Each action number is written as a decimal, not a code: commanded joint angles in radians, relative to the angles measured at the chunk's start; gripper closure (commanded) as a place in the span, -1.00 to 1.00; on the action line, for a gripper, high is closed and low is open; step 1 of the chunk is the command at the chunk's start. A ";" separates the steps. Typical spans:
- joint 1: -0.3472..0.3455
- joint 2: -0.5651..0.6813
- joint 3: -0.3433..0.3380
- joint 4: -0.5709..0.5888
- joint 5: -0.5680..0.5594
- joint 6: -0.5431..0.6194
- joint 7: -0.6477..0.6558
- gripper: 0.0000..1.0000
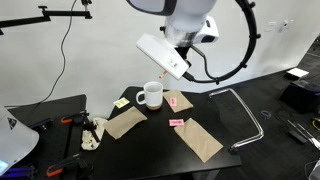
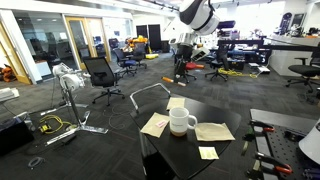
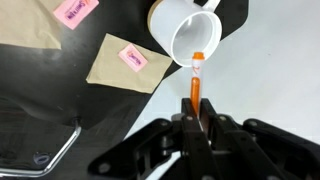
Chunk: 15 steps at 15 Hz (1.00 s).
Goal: Put the yellow sharpie in the mug
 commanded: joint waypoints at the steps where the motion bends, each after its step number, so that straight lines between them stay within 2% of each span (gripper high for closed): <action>1: -0.024 0.007 0.002 0.002 0.112 -0.070 -0.191 0.94; 7: -0.040 0.014 -0.018 -0.013 0.263 -0.186 -0.480 0.94; 13: -0.061 0.036 -0.051 -0.015 0.343 -0.393 -0.735 0.94; 14: -0.064 0.046 -0.056 -0.009 0.341 -0.438 -0.765 0.94; 15: -0.041 0.037 -0.061 -0.012 0.317 -0.372 -0.700 0.77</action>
